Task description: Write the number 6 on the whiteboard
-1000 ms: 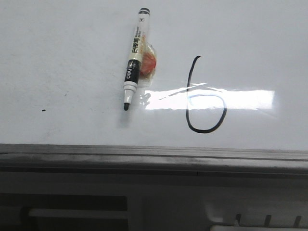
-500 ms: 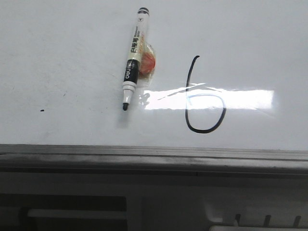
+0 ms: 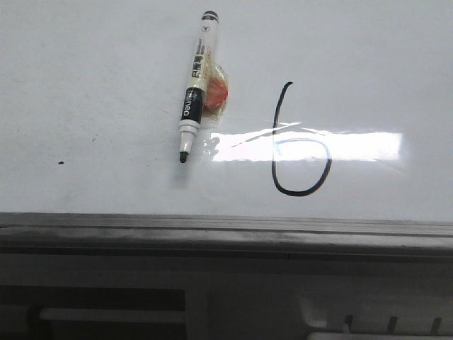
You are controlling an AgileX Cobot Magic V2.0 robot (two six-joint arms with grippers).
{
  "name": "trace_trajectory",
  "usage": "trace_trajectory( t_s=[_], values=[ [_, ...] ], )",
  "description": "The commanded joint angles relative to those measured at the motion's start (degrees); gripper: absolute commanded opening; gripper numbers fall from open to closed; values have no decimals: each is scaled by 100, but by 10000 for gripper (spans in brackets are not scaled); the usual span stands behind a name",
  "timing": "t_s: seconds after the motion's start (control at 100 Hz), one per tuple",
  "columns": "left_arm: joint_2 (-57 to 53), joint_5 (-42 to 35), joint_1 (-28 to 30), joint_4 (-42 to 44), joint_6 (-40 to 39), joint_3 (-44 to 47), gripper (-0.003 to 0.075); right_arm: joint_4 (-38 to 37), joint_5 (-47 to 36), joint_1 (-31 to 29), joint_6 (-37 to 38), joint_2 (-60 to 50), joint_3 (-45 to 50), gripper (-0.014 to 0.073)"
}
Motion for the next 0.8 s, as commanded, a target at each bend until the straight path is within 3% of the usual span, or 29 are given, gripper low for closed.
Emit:
trace_trajectory(
  t_s=[0.0,0.34,0.49,0.63,0.79],
  values=[
    [-174,-204,17,-21,-32,253,-19,-88,-420,-33,8,101,-120,-64],
    [-174,-204,17,-21,-32,253,-19,-88,-404,-33,8,101,-85,-64],
    [-174,-204,17,-21,-32,253,-19,-230,-593,-65,23,101,417,-64],
    [-174,-204,17,-21,-32,253,-19,-157,-1917,-698,533,101,1196,-64],
    [-174,-204,17,-21,-32,253,-19,26,-3784,-2061,542,101,2387,-64]
  ],
)
